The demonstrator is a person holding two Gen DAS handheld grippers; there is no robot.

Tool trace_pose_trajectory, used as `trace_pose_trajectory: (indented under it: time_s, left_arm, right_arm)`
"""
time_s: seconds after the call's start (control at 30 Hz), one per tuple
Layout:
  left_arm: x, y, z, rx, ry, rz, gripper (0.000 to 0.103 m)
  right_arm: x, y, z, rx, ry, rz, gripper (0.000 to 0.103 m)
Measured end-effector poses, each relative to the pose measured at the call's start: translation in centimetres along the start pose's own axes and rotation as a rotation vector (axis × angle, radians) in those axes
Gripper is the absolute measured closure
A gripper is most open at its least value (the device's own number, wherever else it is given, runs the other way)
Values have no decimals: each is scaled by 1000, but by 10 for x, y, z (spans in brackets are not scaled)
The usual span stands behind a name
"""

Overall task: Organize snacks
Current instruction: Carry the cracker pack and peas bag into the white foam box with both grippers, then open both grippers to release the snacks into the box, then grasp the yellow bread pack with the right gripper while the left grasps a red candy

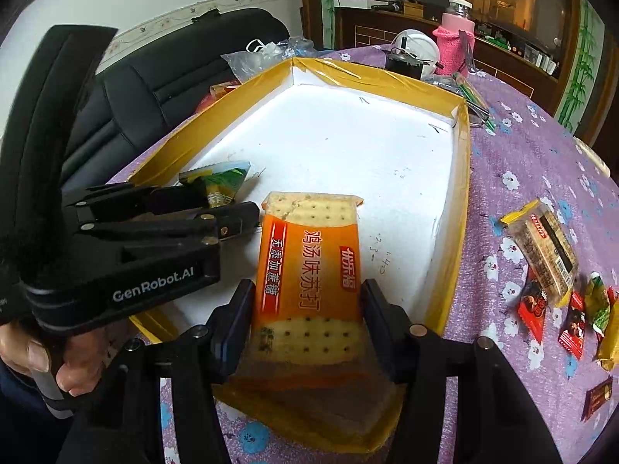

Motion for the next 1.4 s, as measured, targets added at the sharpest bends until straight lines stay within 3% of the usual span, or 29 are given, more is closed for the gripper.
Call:
trace_pose_trajectory:
  time_s: [0.3, 0.53, 0.87, 1.1, 1.4]
  left_arm:
    - [11, 6, -1, 24, -16, -16, 35]
    - [22, 11, -8, 11, -6, -41, 34]
    - [30, 18, -47, -60, -23, -51, 34]
    - [39, 24, -92, -155, -58, -67, 35]
    - [30, 30, -164, -268, -138, -27, 35]
  right_arm:
    - [34, -4, -6, -10, 49, -47, 47]
    - [71, -9, -33, -78, 85, -116, 47]
    - [93, -21, -107, -258, 48, -163, 47]
    - [115, -31, -170, -419, 0, -218, 47]
    - [135, -47, -249, -596, -96, -262, 47]
Point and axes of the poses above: each gripper's, at about its wrist camera, not at the fingertips, and x roughly against the way its jaws point, z to its left, y to its top, the point moved 4 cm from there along -x, roughly the way its jaws point, and after that the axes turned 6 degrees about -x, right-handed, at the moved point
